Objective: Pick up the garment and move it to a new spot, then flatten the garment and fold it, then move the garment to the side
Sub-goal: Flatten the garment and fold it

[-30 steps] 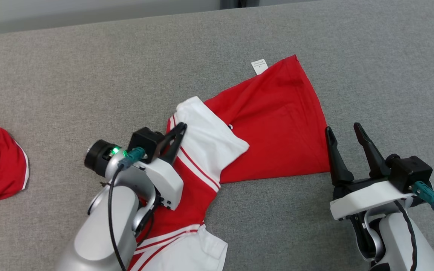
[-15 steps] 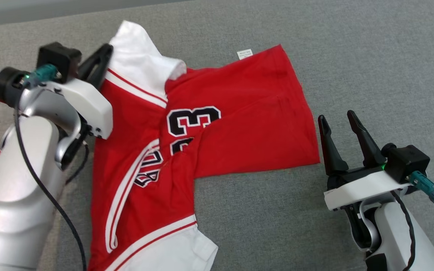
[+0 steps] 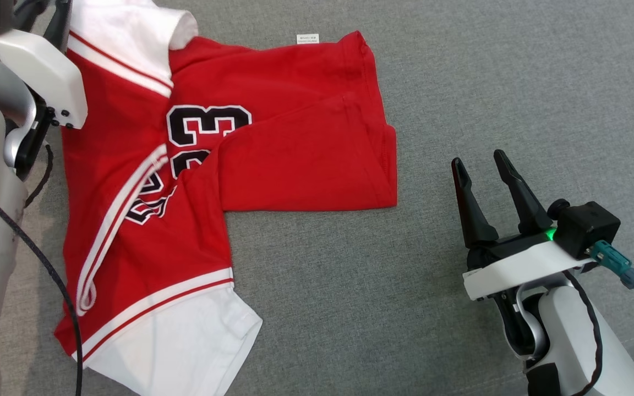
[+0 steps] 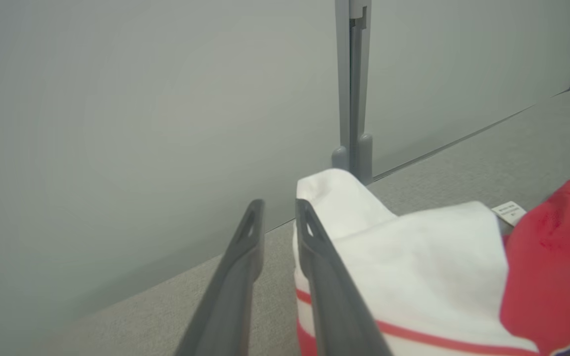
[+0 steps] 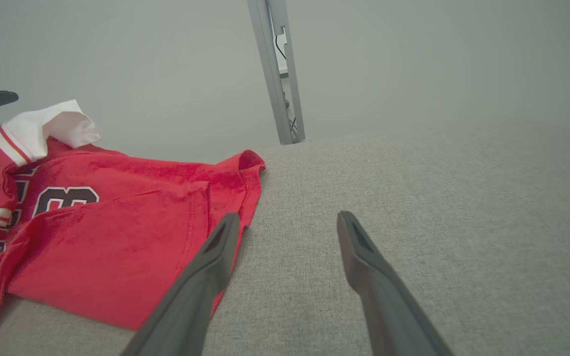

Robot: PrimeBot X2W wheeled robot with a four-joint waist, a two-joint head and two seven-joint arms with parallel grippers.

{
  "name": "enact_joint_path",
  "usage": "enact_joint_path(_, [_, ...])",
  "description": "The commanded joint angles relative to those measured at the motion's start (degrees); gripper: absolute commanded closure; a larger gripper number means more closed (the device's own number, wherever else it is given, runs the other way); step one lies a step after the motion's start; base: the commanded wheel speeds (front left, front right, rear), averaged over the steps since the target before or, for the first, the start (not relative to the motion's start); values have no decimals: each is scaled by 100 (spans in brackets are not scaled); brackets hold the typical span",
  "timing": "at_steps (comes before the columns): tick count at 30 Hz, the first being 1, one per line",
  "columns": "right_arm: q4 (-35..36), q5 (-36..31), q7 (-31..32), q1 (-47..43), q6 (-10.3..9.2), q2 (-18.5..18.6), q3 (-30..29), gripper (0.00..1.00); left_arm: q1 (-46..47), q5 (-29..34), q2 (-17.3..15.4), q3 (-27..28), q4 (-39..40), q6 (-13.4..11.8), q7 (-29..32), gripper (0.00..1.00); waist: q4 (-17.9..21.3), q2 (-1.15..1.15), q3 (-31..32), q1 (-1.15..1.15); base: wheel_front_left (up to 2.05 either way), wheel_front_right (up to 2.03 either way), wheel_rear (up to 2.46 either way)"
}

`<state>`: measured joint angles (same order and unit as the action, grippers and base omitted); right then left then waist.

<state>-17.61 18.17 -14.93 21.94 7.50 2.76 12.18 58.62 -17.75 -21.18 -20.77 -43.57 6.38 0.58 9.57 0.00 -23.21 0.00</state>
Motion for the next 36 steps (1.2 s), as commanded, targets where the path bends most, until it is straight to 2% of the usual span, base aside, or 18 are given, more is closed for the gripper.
enact_joint_path(1, [5,40,-40,63,-2,26,14,0,128,-16,-28,27,-44,-28,-63,0,2,0,18,0,0,0,0])
enact_joint_path(4, [-41,36,-40,55,-2,28,-6,0,254,-55,42,105,-289,-137,-450,0,-44,0,112,0,0,0,0])
enact_joint_path(12, [-134,-177,-40,-140,-2,28,-186,0,-97,-152,337,19,-265,-40,-1309,0,-467,0,599,0,0,0,0])
enact_joint_path(18, [-181,-422,-36,-330,-2,29,-386,0,-1124,-364,514,91,436,-134,-1525,0,-982,0,966,0,0,0,0])
enact_joint_path(24, [-250,-582,-27,-487,-2,31,-568,0,-2520,-449,697,154,1478,-464,-1576,0,-1425,0,1257,0,0,0,0])
enact_joint_path(26, [-260,-618,17,-546,-2,30,-637,0,-3137,-348,832,183,2116,-620,-1582,0,-1586,0,1358,0,0,0,0])
enact_joint_path(30, [-293,-573,75,-642,-2,28,-719,0,-3936,-379,983,301,2599,-564,-1581,0,-1772,0,1444,0,0,0,0])
enact_joint_path(36, [-332,-747,362,-476,-2,47,-891,0,-4414,-271,1221,455,2781,-457,-1582,0,-2014,0,1348,0,0,0,0])
